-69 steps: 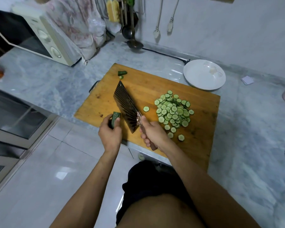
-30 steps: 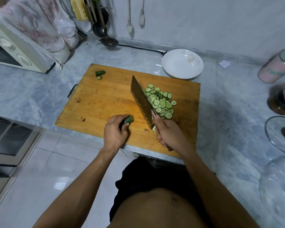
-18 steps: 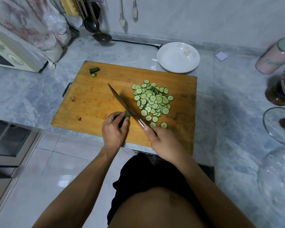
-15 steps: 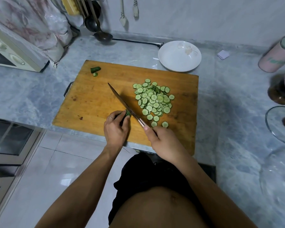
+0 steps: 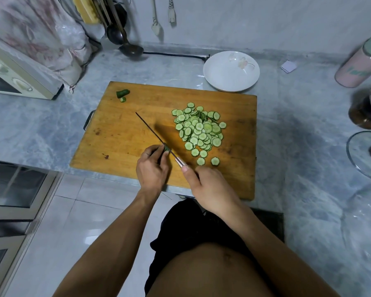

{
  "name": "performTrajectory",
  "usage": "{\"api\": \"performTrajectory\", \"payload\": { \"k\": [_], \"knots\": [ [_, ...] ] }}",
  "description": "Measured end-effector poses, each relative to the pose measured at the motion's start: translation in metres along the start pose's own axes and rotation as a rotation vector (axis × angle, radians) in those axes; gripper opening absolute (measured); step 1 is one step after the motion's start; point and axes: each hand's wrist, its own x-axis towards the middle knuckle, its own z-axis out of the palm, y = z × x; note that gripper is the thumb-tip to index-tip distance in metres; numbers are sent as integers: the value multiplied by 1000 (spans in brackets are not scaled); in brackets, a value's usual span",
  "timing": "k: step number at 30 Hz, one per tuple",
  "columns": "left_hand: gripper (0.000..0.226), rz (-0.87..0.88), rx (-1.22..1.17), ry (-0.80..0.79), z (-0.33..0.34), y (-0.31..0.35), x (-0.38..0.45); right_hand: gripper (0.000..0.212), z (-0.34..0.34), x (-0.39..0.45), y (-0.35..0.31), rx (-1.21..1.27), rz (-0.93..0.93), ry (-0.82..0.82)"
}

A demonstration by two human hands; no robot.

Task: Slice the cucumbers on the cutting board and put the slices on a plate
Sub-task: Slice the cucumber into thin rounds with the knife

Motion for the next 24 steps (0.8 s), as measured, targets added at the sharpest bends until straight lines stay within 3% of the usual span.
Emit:
{"api": "performTrajectory", "payload": {
  "k": [17, 24],
  "knots": [
    [25, 94, -42, -46, 3, -10, 2, 58, -13, 15, 2, 121, 66, -134],
    [22, 140, -4, -4, 0, -4, 1, 58, 6, 37, 0, 55, 86, -115]
  ]
}}
